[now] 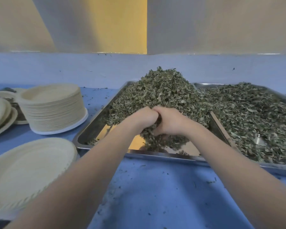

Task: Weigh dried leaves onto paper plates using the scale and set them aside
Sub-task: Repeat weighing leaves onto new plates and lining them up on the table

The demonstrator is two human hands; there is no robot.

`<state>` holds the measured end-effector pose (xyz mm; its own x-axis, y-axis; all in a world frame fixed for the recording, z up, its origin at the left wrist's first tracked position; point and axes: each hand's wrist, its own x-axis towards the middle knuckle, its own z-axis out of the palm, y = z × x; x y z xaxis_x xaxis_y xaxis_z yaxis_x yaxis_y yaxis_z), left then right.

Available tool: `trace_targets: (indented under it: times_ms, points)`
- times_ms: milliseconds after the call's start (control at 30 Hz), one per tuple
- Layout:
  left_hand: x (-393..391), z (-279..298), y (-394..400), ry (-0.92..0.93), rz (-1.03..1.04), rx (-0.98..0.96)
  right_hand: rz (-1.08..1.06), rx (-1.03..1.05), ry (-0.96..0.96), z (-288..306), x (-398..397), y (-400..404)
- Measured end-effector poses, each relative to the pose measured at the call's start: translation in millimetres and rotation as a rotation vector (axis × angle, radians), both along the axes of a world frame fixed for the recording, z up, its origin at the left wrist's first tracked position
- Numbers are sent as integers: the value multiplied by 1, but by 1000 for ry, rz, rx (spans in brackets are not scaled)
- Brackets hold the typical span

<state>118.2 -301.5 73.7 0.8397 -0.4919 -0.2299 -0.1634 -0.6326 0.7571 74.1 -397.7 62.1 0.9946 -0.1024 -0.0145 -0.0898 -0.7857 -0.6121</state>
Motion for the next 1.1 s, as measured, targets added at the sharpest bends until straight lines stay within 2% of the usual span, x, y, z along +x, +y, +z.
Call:
trace_targets:
  times_ms: [267,433,567,733,833,900,967,1100]
  points:
    - [4,58,53,-187,137,-92,80,-76,-119,64,19,61]
    - [3,70,129,-251,200,-18,196,-16,-140,73,29,128]
    - [1,63,191,-218,314,33,282,-24,-141,64,33,186]
    - [-4,50,248,-100,337,-48,366,163,-37,49,28,233]
    - [-16,44,266,46,321,-20,377,43,84,48,24,240]
    - [-18,42,274,23,298,122,364,-80,172,50,22,238]
    - [-16,43,283,-23,300,185,335,-41,218,54,22,232]
    - [-9,46,298,-80,377,85,324,-29,150,60,21,225]
